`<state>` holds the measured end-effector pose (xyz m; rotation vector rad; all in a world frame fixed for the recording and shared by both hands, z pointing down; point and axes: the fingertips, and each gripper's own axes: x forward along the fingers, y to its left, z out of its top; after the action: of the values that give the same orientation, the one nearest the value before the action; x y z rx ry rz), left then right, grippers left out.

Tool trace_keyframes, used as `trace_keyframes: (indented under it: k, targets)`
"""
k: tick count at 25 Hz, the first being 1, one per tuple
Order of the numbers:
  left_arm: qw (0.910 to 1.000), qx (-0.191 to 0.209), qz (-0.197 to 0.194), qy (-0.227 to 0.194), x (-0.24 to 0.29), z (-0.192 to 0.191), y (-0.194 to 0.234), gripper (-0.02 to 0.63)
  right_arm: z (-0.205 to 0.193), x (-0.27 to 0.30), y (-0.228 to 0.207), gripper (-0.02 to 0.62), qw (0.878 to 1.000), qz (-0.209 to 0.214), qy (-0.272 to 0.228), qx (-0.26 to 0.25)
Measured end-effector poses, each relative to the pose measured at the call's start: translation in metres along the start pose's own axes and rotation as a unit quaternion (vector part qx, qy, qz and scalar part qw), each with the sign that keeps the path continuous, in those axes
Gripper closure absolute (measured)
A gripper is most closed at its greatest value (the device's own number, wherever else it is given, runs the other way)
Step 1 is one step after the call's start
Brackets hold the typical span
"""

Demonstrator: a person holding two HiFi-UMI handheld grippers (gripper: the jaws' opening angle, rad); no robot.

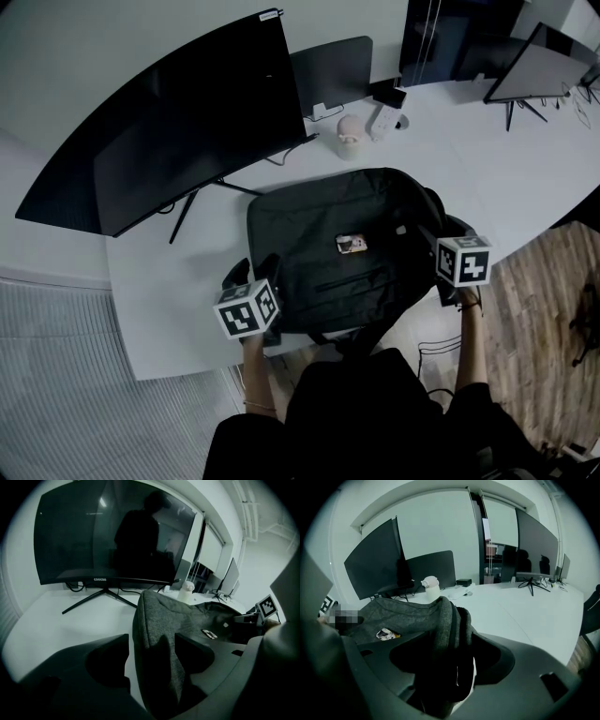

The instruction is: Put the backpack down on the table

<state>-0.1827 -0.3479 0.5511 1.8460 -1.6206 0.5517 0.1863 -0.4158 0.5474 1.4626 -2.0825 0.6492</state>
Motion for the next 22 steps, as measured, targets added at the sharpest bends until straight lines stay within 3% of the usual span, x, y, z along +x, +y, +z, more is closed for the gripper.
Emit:
trace_keyframes:
  k: [5,9,14,22]
  targets:
    - [0.9977,0.031,0.02,-0.056,-0.015,0.014,-0.003,0.308,0.006,-0.014,-0.005,0.354,0.999,-0.037,-0.029,-0.01]
    - [0.9902,0.074,0.038,-0.112,-0.034,0.027,-0.013,0.325,0.018,-0.03,0.001,0.354,0.996,-0.046,-0.073,-0.023]
    - [0.9812,0.11,0.042,-0.153,-0.054,0.038,-0.024,0.483,0.037,-0.051,0.017,0.362,0.992,-0.021,-0.126,-0.024]
    - [0.9758,0.12,0.022,-0.181,-0.078,0.051,-0.032,0.571,0.058,-0.081,0.034,0.53,0.984,0.006,-0.178,-0.028]
